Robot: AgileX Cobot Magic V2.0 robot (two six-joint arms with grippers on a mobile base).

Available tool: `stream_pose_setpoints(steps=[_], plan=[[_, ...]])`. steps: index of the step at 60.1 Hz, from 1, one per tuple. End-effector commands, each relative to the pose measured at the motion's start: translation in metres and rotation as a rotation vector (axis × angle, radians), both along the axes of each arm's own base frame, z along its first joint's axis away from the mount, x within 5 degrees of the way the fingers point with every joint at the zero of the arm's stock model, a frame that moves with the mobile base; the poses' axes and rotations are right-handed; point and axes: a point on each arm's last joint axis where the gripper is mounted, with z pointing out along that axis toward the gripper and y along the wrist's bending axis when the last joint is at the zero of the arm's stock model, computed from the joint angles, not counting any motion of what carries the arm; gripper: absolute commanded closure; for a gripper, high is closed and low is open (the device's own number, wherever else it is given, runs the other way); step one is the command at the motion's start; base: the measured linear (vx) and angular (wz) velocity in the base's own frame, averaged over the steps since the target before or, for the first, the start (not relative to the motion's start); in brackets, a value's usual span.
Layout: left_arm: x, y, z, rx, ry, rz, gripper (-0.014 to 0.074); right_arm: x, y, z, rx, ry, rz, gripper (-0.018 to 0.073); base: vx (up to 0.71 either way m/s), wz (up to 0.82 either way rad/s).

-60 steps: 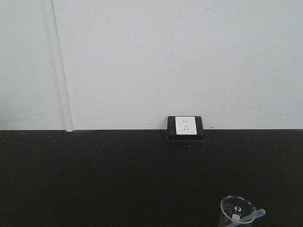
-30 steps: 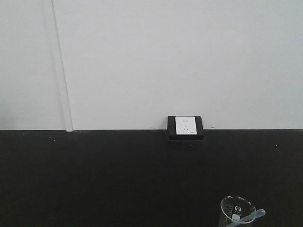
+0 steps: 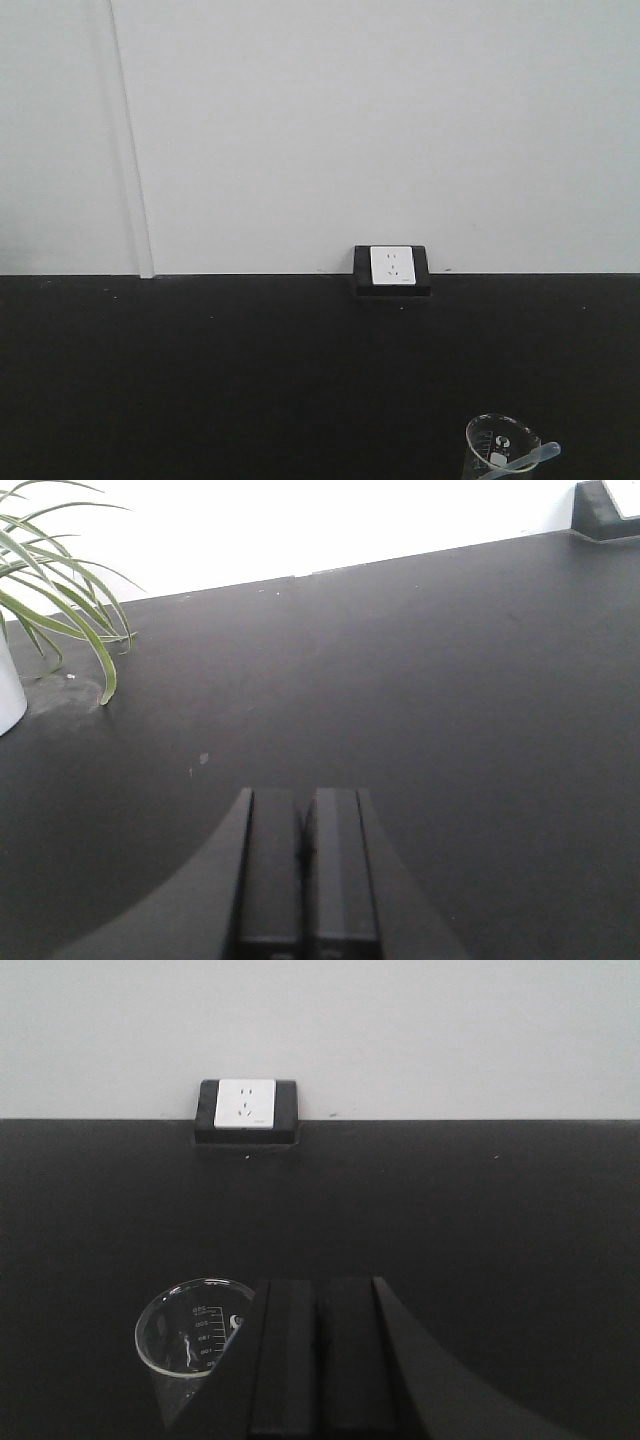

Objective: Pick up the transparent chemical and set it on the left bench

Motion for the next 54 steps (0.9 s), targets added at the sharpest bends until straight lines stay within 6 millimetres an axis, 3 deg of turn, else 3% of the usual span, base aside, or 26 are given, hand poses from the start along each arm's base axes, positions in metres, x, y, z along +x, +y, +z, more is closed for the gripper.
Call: stream_pose_setpoints(steps=[1,12,20,54], plan=[[-0.001,0.0,0.003,-0.014,-0.081,-0.001,0.06,0.015,0.003,0.017,0.017,-0.13,0.026,0.0361,0.0,0.0],[-0.001,0.0,0.003,-0.014,-0.081,-0.001,0.06,0.038,0.006,0.003,0.029,-0.128,0.054,0.0178,0.0,0.0],[-0.001,0.0,0.003,-0.014,-0.081,-0.001,0.06,0.05,0.008,-0.005,0.047,-0.136,0.071,0.0098,0.0,0.0],[-0.001,0.0,0.003,-0.014,-0.081,-0.001,0.06,0.082,0.022,-0.049,-0.004,-0.048,0.234,0.0088,0.0,0.0]])
